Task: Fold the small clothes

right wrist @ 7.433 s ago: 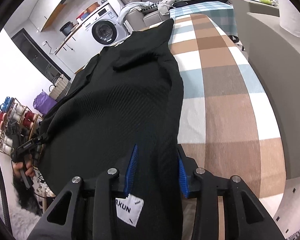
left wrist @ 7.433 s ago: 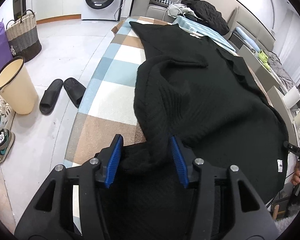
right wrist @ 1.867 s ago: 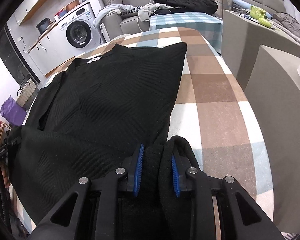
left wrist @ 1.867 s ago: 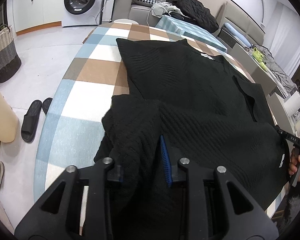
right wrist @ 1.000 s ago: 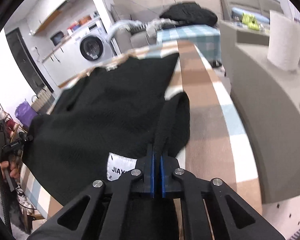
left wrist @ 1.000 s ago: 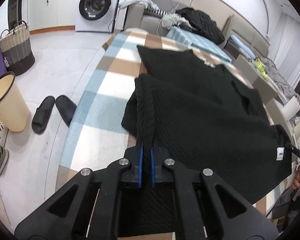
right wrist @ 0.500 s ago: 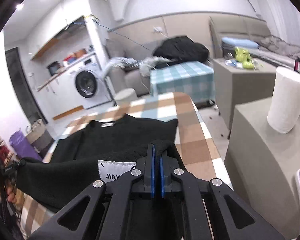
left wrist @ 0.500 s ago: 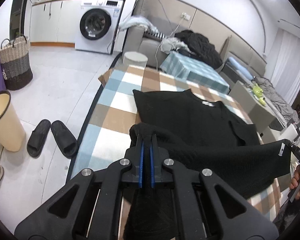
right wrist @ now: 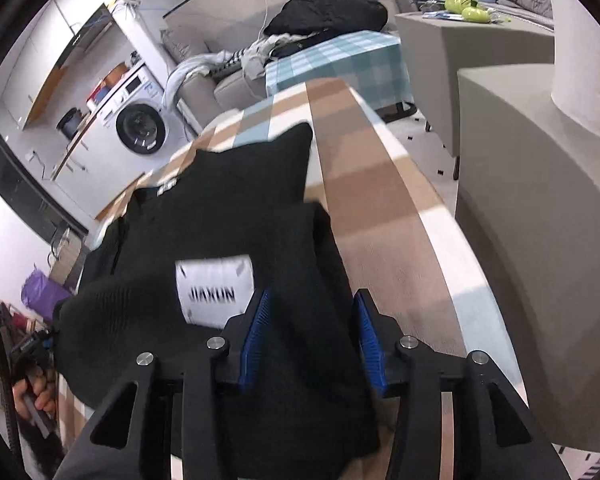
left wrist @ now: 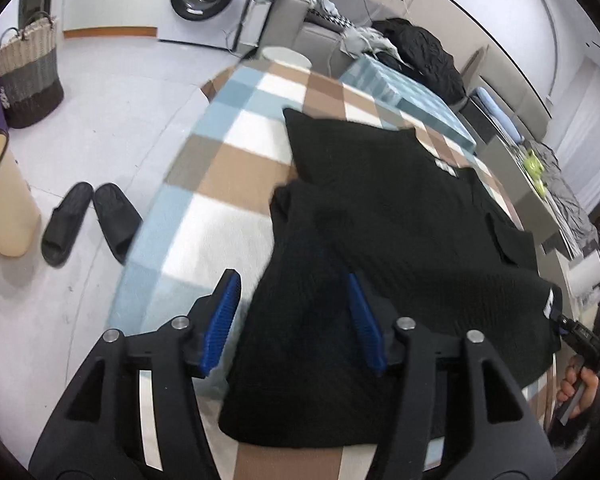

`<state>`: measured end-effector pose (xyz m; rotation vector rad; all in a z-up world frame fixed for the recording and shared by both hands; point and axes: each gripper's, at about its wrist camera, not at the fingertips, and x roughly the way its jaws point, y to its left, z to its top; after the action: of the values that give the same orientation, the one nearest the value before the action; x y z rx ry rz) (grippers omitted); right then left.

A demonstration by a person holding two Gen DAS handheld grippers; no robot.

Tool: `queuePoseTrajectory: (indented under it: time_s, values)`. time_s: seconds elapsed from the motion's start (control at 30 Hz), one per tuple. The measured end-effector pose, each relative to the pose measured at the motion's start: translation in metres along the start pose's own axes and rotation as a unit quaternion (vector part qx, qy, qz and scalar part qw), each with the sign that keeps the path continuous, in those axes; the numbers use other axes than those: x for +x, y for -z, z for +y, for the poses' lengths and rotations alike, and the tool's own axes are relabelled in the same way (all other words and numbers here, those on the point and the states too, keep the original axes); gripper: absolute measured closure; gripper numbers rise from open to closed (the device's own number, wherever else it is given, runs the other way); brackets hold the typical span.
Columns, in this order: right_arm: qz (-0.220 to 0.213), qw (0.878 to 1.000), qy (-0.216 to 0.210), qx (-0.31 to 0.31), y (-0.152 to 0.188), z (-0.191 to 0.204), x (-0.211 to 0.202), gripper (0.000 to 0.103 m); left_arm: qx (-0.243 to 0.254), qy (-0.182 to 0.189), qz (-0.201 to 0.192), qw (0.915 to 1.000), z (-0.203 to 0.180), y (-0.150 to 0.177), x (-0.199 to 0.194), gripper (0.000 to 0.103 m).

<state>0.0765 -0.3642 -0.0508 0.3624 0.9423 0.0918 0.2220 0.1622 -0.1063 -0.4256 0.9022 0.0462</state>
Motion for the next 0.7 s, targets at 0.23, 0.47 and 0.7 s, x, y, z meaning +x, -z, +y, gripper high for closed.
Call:
queuePoseTrajectory:
  time_s: [0.23,0.47,0.7]
  values:
    - [0.002,0.998,0.011,-0.054,0.010,0.019,0.011,0.067,0.057,0.008,0.014,0.9983,-0.028,0.020,0.012,0.076]
    - [0.015,0.997,0.011,-0.079,0.025,0.023,0.004,0.079,0.082,-0.005,0.016,0.9965,-0.037,0.040,-0.004,0.080]
    - [0.024,0.997,-0.005,-0.074,0.039,0.016,-0.012,0.077,0.059,-0.006,0.011,0.9982,-0.024,0.056,-0.028,0.069]
